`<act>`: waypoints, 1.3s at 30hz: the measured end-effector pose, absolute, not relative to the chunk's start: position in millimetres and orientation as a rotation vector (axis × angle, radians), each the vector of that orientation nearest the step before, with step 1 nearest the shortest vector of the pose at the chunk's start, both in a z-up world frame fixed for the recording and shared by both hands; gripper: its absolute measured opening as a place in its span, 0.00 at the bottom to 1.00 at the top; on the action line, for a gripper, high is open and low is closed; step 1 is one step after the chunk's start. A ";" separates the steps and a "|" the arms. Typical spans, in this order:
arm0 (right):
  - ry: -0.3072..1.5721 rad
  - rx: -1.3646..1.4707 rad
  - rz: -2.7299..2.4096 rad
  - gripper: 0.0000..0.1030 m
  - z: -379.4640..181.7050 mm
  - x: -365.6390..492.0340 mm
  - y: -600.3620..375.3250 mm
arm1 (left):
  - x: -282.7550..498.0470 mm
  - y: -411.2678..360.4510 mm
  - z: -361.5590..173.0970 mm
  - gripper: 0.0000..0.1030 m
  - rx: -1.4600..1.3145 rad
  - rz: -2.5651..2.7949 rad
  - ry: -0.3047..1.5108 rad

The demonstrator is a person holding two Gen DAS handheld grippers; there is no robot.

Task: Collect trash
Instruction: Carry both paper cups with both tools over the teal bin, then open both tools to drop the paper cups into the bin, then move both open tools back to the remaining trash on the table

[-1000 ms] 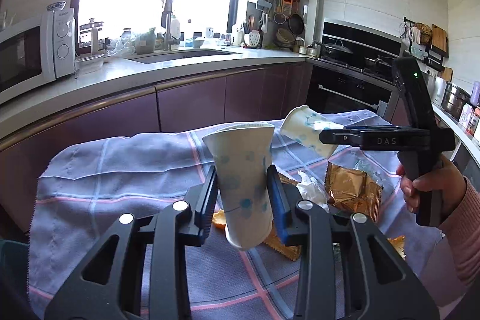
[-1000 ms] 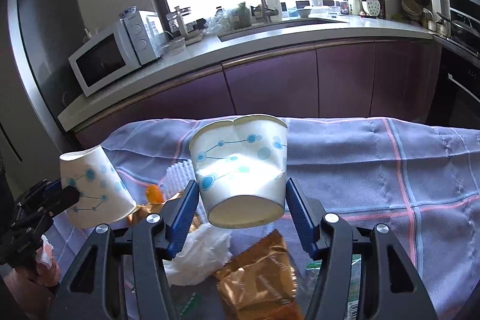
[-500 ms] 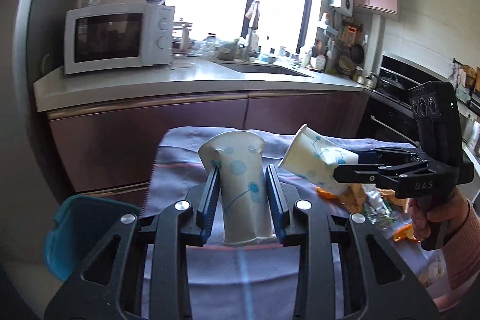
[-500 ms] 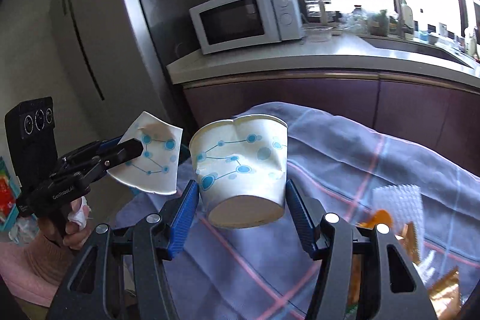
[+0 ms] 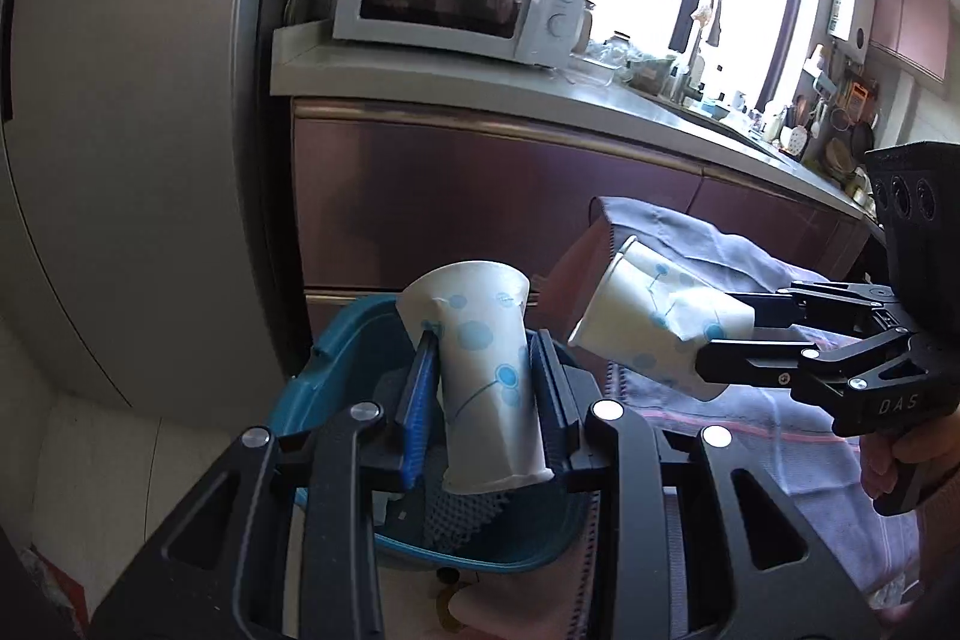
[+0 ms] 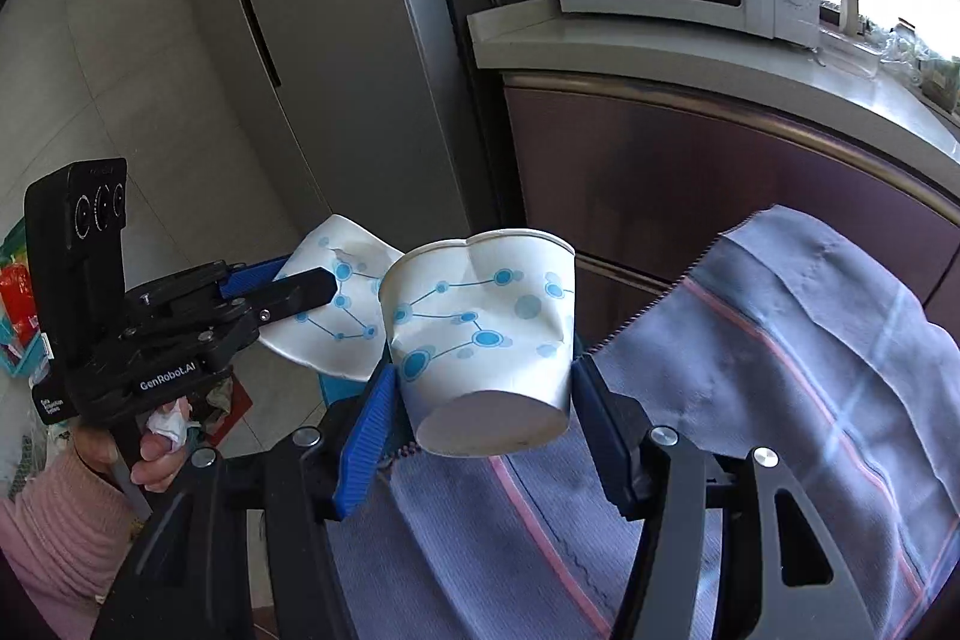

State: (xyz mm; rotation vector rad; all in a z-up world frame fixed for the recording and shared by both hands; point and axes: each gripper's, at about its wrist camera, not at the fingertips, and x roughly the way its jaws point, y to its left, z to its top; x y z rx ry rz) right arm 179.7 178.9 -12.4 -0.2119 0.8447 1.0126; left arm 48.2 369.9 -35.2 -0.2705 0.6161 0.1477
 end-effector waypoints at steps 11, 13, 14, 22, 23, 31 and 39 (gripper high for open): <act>0.957 -0.260 0.982 0.60 -55.7 194.8 238.4 | 80.6 403.9 -94.5 0.41 -0.308 0.201 0.747; 0.964 -0.257 0.978 0.60 -59.1 197.1 239.5 | 81.8 405.0 -99.6 0.43 -0.318 0.210 0.751; 0.964 -0.252 0.979 0.61 -59.8 196.5 237.4 | 81.1 405.0 -100.3 0.44 -0.319 0.209 0.748; 0.912 -0.163 1.015 0.61 -36.0 177.8 181.5 | 64.6 376.2 -68.4 0.51 -0.281 0.163 0.651; 0.895 -0.149 1.018 0.61 -30.0 173.4 170.0 | 61.4 369.2 -61.2 0.53 -0.275 0.146 0.629; 0.769 -0.061 0.985 0.65 5.8 136.7 72.7 | 42.7 286.1 -14.5 0.61 -0.193 -0.059 0.515; 0.717 0.051 0.813 0.65 8.4 112.4 -38.8 | 46.7 189.6 -10.8 0.62 -0.144 -0.284 0.531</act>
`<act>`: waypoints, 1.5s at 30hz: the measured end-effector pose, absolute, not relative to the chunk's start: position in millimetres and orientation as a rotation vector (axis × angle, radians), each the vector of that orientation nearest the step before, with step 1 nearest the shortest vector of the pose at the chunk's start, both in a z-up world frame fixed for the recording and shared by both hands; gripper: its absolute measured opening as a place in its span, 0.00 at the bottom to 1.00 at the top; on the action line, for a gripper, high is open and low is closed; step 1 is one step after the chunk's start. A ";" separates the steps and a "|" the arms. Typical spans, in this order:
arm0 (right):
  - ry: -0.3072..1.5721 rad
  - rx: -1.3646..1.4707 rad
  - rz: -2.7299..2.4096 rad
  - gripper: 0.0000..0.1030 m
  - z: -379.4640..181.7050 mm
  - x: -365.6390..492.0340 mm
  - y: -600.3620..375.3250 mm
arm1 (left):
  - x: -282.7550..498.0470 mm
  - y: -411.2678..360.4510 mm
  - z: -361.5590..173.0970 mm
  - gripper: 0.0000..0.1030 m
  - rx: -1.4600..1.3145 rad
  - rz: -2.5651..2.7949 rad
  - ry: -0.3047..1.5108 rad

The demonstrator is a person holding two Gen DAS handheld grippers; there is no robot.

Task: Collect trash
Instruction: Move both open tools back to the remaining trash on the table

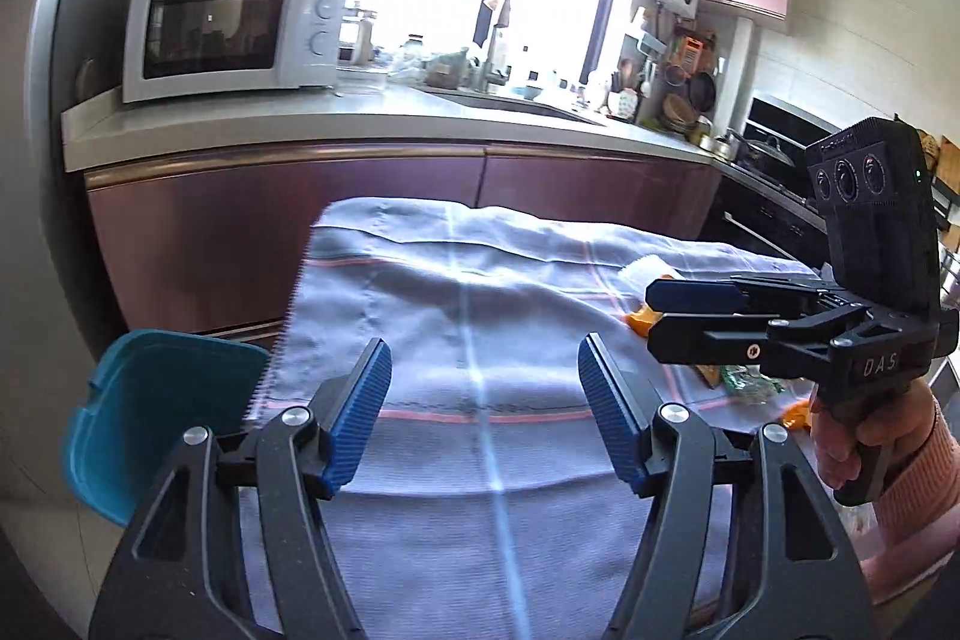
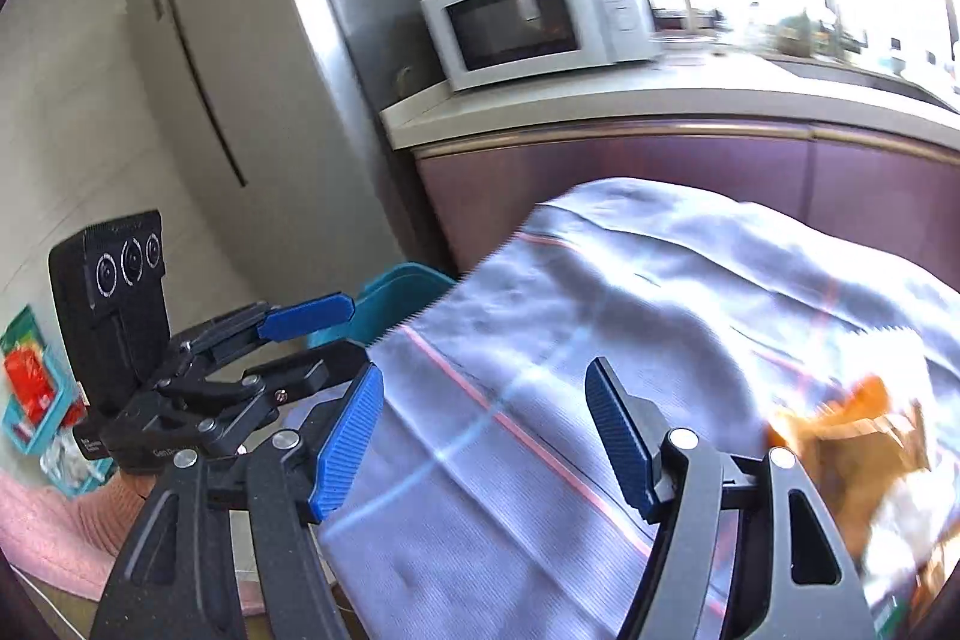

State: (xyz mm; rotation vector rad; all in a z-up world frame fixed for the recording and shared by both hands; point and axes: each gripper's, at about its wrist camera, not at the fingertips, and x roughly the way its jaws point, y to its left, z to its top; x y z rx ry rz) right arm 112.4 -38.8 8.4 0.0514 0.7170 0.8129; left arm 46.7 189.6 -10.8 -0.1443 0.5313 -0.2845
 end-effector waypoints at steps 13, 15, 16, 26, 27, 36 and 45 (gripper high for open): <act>0.729 0.201 0.397 0.65 -22.9 81.1 -192.9 | 66.2 82.4 -42.4 0.62 -0.116 -0.509 0.630; 0.729 0.216 0.356 0.65 -26.4 77.0 -211.8 | 68.8 67.6 -45.7 0.62 -0.104 -0.529 0.646; 0.728 0.225 0.342 0.65 -27.6 75.6 -218.6 | 70.5 60.5 -47.1 0.62 -0.099 -0.539 0.654; 0.737 0.249 0.297 0.65 -39.2 67.2 -244.7 | 86.1 13.0 -53.3 0.62 -0.034 -0.605 0.699; 0.737 0.249 0.298 0.65 -40.0 67.7 -244.5 | 88.0 8.6 -53.5 0.62 -0.031 -0.609 0.703; 0.737 0.287 0.234 0.65 -45.9 70.5 -264.3 | 99.1 -16.0 -49.3 0.61 -0.025 -0.651 0.725; 0.791 0.402 0.183 0.65 -68.6 74.6 -297.1 | 124.9 -48.8 -57.5 0.60 -0.020 -0.696 0.788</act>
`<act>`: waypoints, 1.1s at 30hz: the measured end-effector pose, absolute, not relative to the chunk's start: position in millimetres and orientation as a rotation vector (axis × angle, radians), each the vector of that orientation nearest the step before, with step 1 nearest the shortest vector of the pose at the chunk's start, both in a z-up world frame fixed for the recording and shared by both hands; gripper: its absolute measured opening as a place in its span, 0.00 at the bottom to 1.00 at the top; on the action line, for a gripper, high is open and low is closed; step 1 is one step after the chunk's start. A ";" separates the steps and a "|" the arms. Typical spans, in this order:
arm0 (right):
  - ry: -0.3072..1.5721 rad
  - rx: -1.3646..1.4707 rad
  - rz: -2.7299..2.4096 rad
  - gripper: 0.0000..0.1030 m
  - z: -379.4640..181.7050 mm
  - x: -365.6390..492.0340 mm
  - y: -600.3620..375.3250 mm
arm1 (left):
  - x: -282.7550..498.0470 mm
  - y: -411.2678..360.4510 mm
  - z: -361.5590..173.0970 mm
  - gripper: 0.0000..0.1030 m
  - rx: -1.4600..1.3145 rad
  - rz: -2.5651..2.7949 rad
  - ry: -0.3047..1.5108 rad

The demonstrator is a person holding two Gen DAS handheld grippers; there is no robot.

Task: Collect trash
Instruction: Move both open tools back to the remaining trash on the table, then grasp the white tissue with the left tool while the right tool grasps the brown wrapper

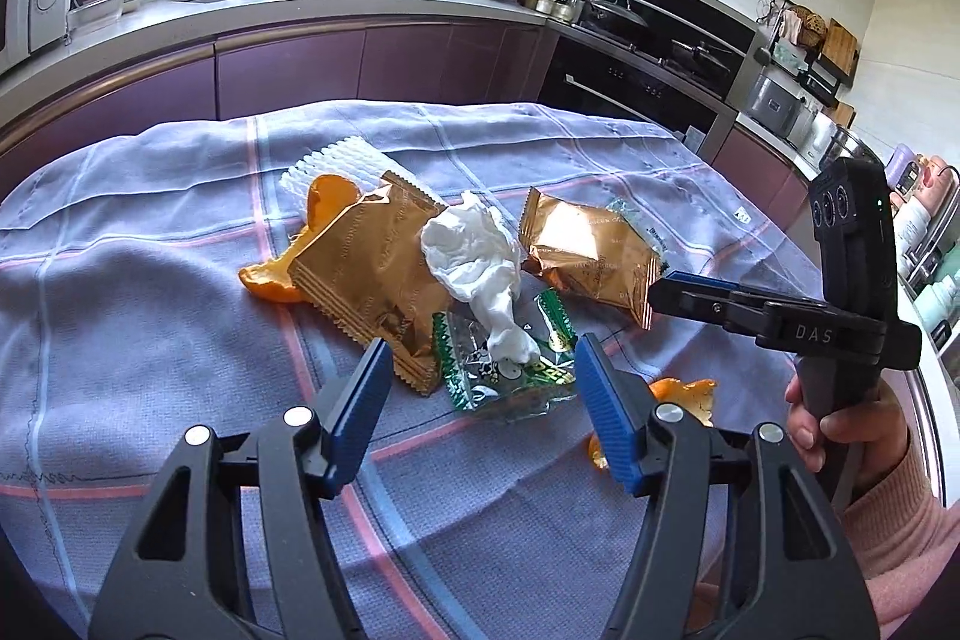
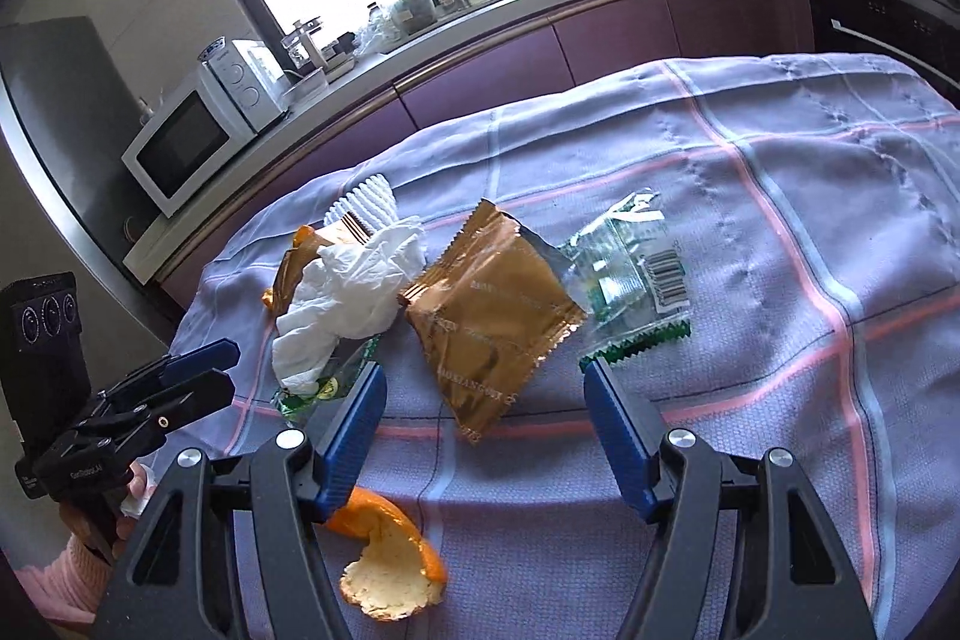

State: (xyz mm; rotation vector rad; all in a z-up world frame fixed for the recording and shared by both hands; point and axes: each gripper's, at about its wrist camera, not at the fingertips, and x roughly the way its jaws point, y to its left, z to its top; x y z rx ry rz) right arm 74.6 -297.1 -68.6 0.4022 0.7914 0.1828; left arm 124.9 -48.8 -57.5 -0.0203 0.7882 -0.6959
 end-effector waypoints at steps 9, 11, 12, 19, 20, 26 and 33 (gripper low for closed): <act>0.788 0.527 0.224 0.50 -80.4 91.4 -307.0 | 163.7 -84.3 -73.3 0.49 -0.061 -0.719 0.901; 0.790 0.544 0.228 0.42 -82.5 94.4 -307.9 | 170.7 -91.6 -75.1 0.45 -0.067 -0.716 0.915; 0.789 0.552 0.232 0.38 -83.4 94.9 -308.1 | 173.8 -96.5 -76.3 0.36 -0.073 -0.713 0.922; 0.764 0.534 0.247 0.15 -77.0 91.3 -306.6 | 179.7 -99.0 -82.5 0.06 -0.117 -0.695 0.944; 0.755 0.529 0.253 0.15 -74.3 90.0 -305.5 | 178.1 -97.9 -80.7 0.06 -0.126 -0.701 0.935; 0.708 0.469 0.298 0.14 -54.5 82.0 -290.5 | 156.7 -71.9 -54.3 0.06 -0.148 -0.728 0.833; 0.664 0.404 0.322 0.14 -31.3 75.3 -273.8 | 123.8 -21.8 -21.5 0.06 -0.167 -0.739 0.731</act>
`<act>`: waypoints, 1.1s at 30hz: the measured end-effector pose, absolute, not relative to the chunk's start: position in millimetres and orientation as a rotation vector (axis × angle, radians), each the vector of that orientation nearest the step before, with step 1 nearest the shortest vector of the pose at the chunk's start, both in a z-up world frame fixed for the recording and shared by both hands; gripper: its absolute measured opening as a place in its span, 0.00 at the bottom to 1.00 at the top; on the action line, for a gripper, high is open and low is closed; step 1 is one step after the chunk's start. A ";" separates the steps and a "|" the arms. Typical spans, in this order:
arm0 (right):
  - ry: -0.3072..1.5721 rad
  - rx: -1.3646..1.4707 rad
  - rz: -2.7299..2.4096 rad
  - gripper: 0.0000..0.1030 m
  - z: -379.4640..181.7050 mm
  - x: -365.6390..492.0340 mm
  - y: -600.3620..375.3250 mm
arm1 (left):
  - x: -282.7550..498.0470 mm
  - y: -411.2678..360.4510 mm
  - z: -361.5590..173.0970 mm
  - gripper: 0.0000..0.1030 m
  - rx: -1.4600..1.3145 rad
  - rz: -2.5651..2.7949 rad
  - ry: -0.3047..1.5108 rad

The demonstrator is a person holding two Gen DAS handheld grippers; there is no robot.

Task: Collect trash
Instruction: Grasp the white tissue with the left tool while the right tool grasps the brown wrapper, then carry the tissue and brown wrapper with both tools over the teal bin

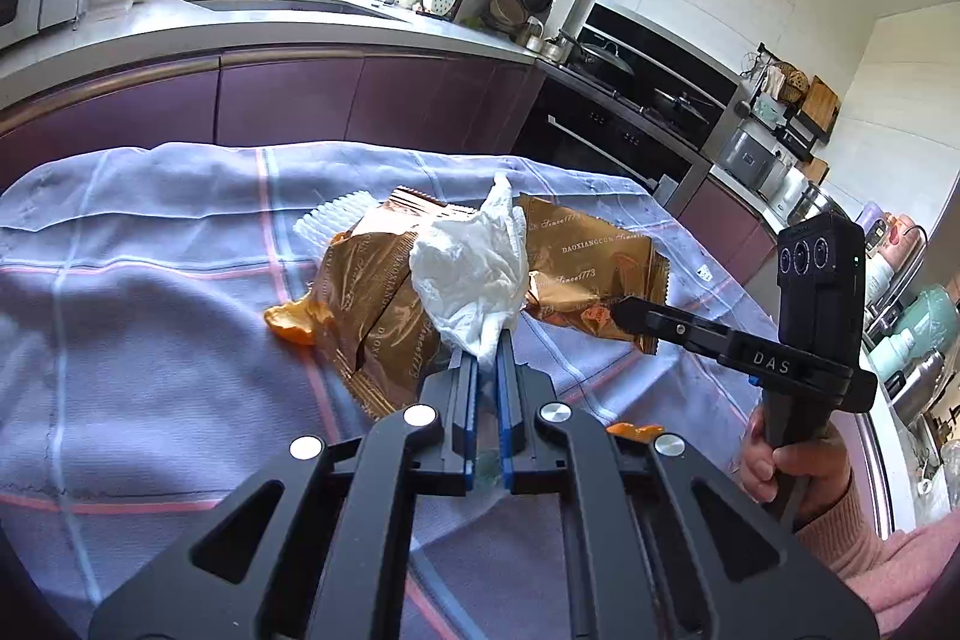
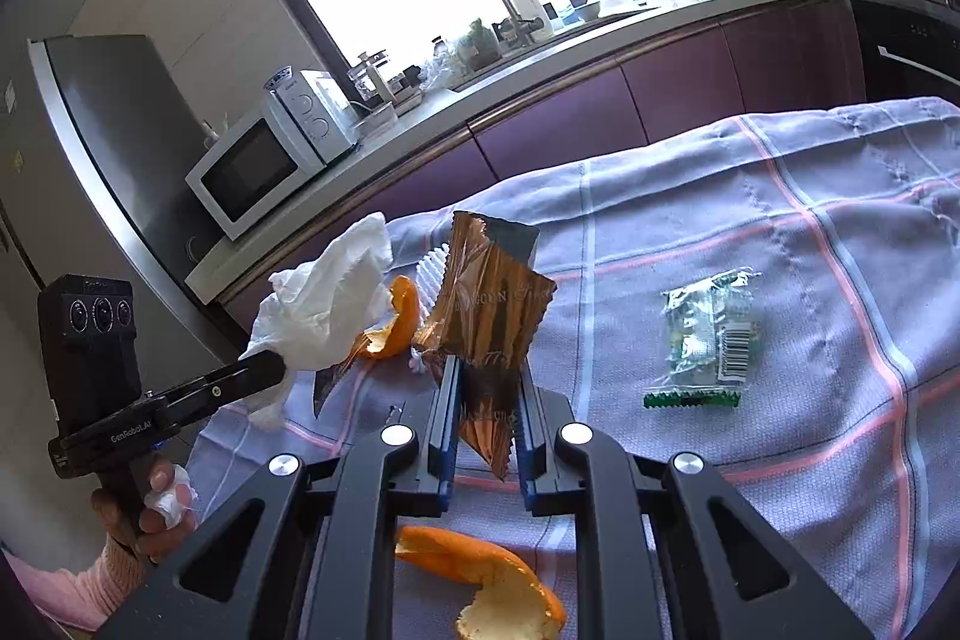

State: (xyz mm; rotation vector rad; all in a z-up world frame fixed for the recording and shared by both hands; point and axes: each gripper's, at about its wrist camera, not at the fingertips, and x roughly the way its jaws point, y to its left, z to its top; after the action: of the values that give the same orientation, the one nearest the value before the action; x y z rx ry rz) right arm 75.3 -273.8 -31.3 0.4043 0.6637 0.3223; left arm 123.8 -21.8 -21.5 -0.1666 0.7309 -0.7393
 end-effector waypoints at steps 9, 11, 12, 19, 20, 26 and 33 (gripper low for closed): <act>0.630 0.331 0.388 0.14 -8.0 76.2 -244.0 | 71.8 55.3 -12.1 0.06 -0.224 -0.753 0.673; 0.626 0.314 0.407 0.14 -4.4 77.1 -234.5 | 62.2 70.1 -9.9 0.06 -0.239 -0.746 0.663; 0.625 0.309 0.420 0.14 -3.0 77.8 -229.7 | 59.1 76.5 -10.7 0.06 -0.241 -0.737 0.657; 0.650 0.270 0.510 0.14 -2.1 89.1 -189.7 | 46.0 122.1 -7.9 0.06 -0.267 -0.670 0.624; 0.652 0.262 0.521 0.14 -1.5 90.0 -182.2 | 44.6 128.2 -6.8 0.06 -0.269 -0.659 0.622; 0.678 0.227 0.616 0.14 -1.4 99.0 -141.6 | 36.0 159.5 0.4 0.06 -0.278 -0.578 0.598; 0.692 0.155 0.740 0.14 4.2 107.9 -85.3 | 22.3 213.3 9.0 0.06 -0.301 -0.450 0.561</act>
State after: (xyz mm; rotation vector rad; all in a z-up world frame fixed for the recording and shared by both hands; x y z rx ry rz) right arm 107.9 -85.3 4.2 0.1551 0.6925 0.7399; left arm 22.3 213.3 9.0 -0.3006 0.5610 -0.4500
